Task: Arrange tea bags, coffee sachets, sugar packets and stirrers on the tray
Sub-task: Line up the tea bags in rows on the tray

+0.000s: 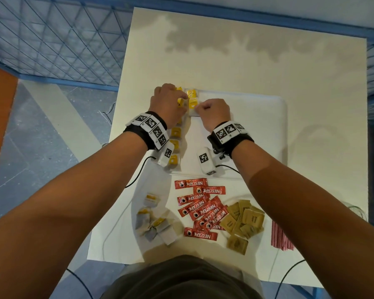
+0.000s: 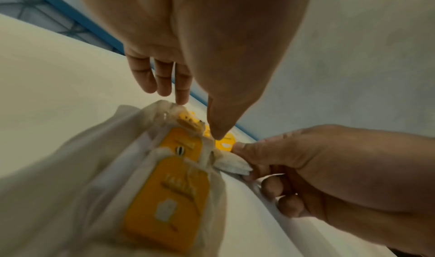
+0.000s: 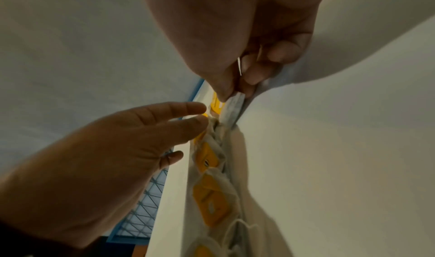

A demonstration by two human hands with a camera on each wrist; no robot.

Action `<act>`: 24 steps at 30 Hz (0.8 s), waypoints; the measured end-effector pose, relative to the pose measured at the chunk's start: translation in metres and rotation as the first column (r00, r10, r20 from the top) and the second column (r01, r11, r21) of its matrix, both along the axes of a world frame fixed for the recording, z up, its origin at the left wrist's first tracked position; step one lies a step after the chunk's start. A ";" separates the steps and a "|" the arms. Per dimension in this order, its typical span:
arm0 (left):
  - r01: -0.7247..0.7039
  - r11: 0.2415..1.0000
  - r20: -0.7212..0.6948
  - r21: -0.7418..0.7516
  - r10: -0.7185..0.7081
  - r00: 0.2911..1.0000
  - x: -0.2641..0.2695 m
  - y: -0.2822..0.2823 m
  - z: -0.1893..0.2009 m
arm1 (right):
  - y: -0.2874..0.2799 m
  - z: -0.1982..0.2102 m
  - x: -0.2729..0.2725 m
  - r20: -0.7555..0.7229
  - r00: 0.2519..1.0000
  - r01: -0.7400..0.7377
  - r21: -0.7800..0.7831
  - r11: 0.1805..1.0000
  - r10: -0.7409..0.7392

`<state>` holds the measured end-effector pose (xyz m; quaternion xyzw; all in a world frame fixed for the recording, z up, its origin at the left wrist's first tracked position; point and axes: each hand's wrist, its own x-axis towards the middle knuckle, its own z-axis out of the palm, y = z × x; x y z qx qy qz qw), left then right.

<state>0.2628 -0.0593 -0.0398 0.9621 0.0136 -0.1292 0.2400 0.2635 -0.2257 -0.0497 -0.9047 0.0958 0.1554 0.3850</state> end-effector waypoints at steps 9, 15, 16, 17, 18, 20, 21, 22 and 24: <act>0.012 0.997 -0.007 0.081 -0.011 1.000 0.000 -0.010 -0.003 | 0.005 -0.001 -0.005 0.023 1.000 -0.002 -0.029 1.000 0.002; 0.010 0.995 -0.031 0.097 -0.007 0.999 0.000 -0.009 -0.001 | 0.010 -0.001 -0.004 0.023 0.999 -0.020 -0.101 0.995 0.022; 0.007 0.995 -0.030 0.097 -0.004 1.000 0.000 -0.008 0.000 | 0.011 -0.001 -0.004 0.025 0.999 -0.024 -0.106 0.994 0.027; 0.002 0.995 -0.031 0.097 0.001 1.000 0.000 -0.008 0.000 | 0.012 -0.001 -0.004 0.027 0.999 -0.029 -0.114 0.993 0.032; -0.002 0.995 -0.030 0.095 0.005 1.000 0.000 -0.008 0.001 | 0.013 -0.001 -0.004 0.029 0.999 -0.030 -0.120 0.992 0.034; -0.001 0.996 -0.035 0.090 0.004 0.999 -0.001 -0.008 0.001 | 0.014 -0.001 -0.004 0.030 0.999 -0.024 -0.127 0.992 0.028; 0.000 0.996 -0.039 0.086 0.003 0.999 -0.001 -0.008 0.001 | 0.015 -0.001 -0.003 0.030 0.999 -0.026 -0.130 0.991 0.031; -0.002 0.997 -0.038 0.079 0.005 0.999 -0.001 -0.008 0.001 | 0.014 0.000 -0.004 0.028 0.999 -0.032 -0.135 0.990 0.036; -0.014 0.998 -0.032 0.062 0.016 0.999 -0.002 -0.006 0.001 | 0.013 0.002 -0.005 0.026 0.999 -0.029 -0.133 0.991 0.033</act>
